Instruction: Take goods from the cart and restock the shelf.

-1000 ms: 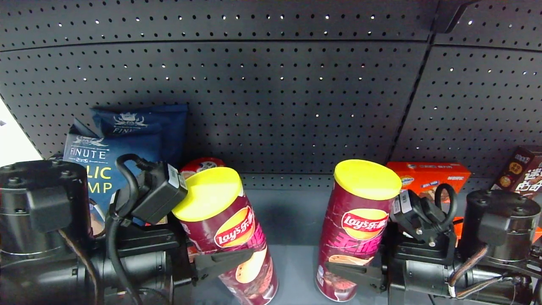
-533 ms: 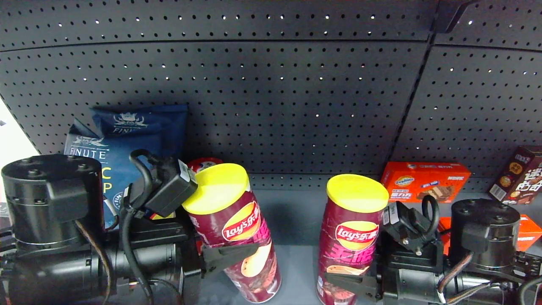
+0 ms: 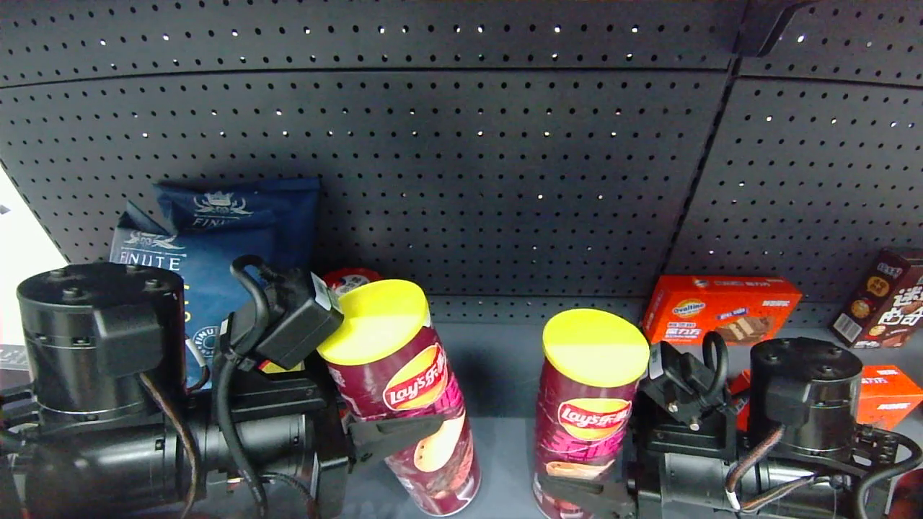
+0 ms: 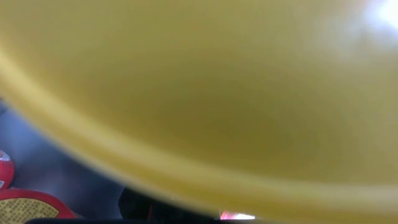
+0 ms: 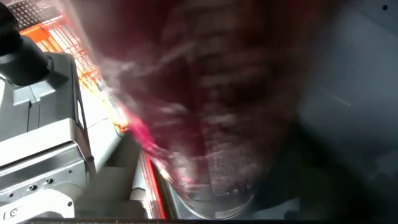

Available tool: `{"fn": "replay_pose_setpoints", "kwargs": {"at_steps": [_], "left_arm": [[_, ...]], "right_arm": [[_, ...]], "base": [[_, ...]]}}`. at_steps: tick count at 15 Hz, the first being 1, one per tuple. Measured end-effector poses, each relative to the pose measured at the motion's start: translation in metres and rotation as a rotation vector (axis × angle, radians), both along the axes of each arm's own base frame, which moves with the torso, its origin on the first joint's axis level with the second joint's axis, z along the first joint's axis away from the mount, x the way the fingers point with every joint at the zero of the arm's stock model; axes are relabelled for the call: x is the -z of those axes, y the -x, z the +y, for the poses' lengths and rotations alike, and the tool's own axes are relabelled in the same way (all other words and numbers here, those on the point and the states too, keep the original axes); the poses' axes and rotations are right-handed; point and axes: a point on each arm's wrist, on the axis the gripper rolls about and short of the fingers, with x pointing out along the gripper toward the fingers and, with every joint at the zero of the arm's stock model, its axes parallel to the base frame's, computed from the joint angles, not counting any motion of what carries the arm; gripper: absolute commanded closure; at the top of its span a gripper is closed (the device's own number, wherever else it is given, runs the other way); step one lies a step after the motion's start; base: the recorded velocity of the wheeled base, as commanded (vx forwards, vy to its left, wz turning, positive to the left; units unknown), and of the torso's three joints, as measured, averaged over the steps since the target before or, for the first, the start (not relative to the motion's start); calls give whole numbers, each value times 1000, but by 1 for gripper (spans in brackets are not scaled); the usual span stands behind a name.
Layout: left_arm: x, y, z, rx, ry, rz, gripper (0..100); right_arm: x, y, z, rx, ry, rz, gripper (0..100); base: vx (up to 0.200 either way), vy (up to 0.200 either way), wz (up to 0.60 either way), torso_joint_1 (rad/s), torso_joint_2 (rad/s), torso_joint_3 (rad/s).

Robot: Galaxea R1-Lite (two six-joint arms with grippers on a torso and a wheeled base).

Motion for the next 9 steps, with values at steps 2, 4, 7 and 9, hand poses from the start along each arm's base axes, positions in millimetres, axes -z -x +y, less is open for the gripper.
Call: {"fn": "replay_pose_setpoints", "kwargs": {"at_steps": [2,4,7,9], "left_arm": [[0,0,0,0,0,0,100],[0,0,0,1,-1,1,100],[1,1,0,3,-3,3,100],[1,2,-1,10,-3,4,100]], "right_arm": [[0,2,-1,5,3,0,0],[-1,4,-4,23,9,-3,0],[-3,10,-10,60,17,-13,0],[-6,14,-14,67,9,-23,0]], "base": [[0,0,0,0,0,0],[0,0,0,0,0,0],[0,0,0,0,0,0],[0,0,0,0,0,0]]}}
